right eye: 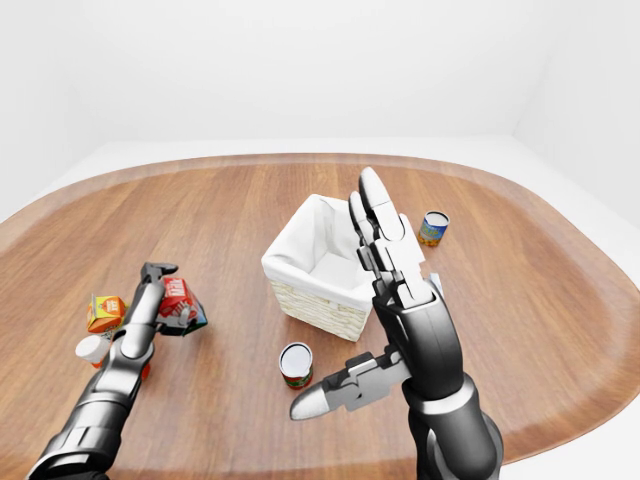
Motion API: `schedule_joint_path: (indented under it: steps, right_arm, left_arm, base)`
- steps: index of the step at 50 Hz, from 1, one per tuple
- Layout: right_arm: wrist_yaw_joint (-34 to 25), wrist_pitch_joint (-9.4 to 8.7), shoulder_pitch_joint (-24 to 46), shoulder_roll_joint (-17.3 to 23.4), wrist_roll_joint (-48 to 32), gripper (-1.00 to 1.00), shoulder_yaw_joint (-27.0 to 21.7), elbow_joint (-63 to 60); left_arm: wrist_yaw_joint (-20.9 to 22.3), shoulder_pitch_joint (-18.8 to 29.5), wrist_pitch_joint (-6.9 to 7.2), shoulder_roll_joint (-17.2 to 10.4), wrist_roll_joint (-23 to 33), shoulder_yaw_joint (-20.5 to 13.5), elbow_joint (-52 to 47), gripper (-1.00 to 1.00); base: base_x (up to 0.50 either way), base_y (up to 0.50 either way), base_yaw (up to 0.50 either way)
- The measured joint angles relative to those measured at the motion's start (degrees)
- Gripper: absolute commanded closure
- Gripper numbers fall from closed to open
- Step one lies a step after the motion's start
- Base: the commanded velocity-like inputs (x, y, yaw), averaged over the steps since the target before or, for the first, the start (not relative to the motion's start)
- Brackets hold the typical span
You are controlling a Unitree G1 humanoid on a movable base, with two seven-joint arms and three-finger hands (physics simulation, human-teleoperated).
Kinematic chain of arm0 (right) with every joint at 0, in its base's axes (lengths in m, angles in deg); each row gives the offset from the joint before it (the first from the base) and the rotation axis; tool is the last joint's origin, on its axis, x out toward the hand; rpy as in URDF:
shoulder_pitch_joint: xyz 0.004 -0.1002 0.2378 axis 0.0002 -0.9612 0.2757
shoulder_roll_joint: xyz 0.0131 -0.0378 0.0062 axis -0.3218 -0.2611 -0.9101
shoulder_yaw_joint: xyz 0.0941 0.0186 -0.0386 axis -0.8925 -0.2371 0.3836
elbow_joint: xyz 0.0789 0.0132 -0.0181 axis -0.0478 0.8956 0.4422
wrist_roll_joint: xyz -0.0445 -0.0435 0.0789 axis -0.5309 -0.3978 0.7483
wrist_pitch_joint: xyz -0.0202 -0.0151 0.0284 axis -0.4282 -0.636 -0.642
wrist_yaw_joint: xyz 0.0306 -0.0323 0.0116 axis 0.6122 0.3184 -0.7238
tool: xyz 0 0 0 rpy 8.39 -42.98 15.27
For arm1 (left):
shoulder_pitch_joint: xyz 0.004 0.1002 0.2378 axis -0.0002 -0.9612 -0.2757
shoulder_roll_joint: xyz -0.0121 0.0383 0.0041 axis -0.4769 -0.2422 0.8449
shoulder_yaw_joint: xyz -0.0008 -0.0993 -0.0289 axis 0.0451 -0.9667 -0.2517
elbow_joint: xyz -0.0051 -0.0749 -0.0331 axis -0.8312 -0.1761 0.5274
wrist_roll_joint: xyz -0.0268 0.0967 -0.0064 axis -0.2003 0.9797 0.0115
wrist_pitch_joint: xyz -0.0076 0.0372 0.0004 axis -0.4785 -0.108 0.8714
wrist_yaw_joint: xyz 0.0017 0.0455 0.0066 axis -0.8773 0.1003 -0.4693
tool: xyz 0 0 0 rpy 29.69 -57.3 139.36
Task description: Pick the milk and place it in the basket.
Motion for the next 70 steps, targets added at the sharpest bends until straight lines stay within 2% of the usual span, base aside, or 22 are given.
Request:
schedule_joint_path:
  steps: [30,47,53,70]
  right_arm:
    - [0.0,0.00,-0.4,0.1,-0.5,-1.00,0.6,0.4]
    - [0.0,0.00,-0.5,0.1,-0.6,-1.00,0.7,0.4]
    - [0.0,0.00,-0.5,0.1,-0.7,-1.00,0.8,0.5]
    - [0.1,0.00,-0.6,0.1,-0.9,-1.00,1.0,0.7]
  left_arm:
    - [5.4,1.4,0.00,-0.8,2.4,-1.3,-14.1,1.00]
    - [10.0,3.2,0.21,-1.4,3.7,-2.0,-22.8,1.00]
    - [11.5,3.9,1.01,-1.7,3.9,-2.2,-25.3,1.00]
    - [15.9,6.7,4.84,-2.5,6.0,-2.8,-32.4,1.00]
  base:
    - [0.00,0.00,0.00]
    - [0.00,0.00,0.00]
    - [0.00,0.00,0.00]
    - [0.00,0.00,0.00]
